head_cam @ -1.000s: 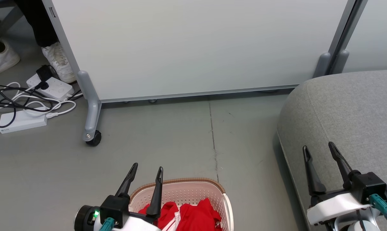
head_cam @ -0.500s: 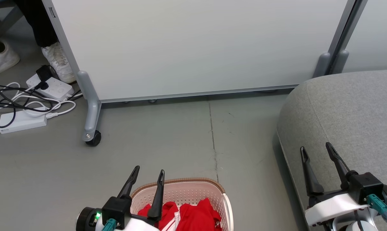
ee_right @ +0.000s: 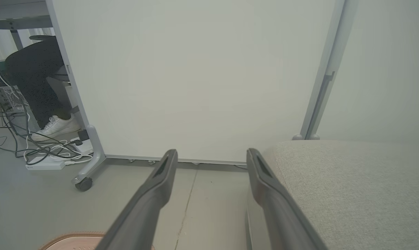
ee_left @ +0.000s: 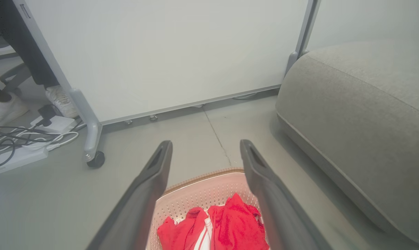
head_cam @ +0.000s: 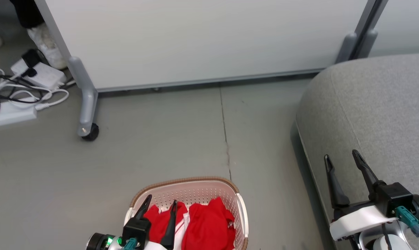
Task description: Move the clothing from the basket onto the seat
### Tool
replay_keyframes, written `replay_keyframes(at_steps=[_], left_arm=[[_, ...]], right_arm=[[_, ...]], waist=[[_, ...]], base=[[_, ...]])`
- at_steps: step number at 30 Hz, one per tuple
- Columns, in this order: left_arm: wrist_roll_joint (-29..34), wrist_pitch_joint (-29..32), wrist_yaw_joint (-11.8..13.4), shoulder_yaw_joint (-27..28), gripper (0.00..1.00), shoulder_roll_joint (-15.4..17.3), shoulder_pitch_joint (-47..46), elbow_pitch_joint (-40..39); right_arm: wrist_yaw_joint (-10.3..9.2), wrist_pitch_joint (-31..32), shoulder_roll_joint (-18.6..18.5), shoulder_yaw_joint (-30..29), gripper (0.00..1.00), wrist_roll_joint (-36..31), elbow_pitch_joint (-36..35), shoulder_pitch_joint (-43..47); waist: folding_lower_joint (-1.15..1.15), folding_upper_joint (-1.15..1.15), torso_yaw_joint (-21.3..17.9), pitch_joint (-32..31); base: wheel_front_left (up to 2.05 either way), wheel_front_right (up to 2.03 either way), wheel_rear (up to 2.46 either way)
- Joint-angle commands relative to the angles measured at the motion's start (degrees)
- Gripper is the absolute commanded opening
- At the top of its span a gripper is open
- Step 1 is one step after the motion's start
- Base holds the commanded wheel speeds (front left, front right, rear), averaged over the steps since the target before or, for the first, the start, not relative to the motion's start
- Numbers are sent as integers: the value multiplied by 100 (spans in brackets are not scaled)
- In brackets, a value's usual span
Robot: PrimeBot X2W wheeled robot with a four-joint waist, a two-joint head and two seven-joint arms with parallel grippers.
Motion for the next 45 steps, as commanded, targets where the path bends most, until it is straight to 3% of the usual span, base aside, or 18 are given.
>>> replay_keyframes(at_steps=[1, 5, 18, 32, 42, 45], left_arm=[[138, -4, 25, -60, 100, 21, -207, 262], [226, -5, 38, -128, 100, 26, -566, 846], [349, -5, -109, -306, 100, 23, -2613, 3063], [800, 35, 96, -667, 100, 167, -4166, 4706], [1161, 871, 277, -1105, 100, 393, -4787, 5051], [1283, 1204, 202, -1250, 100, 492, -4930, 5062]], right_arm=[[13, -39, -48, 33, 100, -45, 0, -96], [12, -38, -81, -10, 100, -87, -113, -233], [12, -35, -34, 8, 100, -188, -460, -996], [12, -35, -19, 132, 100, 340, -701, -1423], [12, -35, -21, 176, 100, 586, -757, -1598], [12, -35, -18, 192, 100, 658, -724, -1628]], waist=[[0, 0, -115, 336], [0, 0, -205, 783], [0, 0, -407, 3082], [0, 0, -680, 4278], [0, 0, -871, 4862], [0, 0, -919, 5012]], base=[[0, 0, 0], [0, 0, 0], [0, 0, 0], [0, 0, 0], [0, 0, 0], [0, 0, 0]])
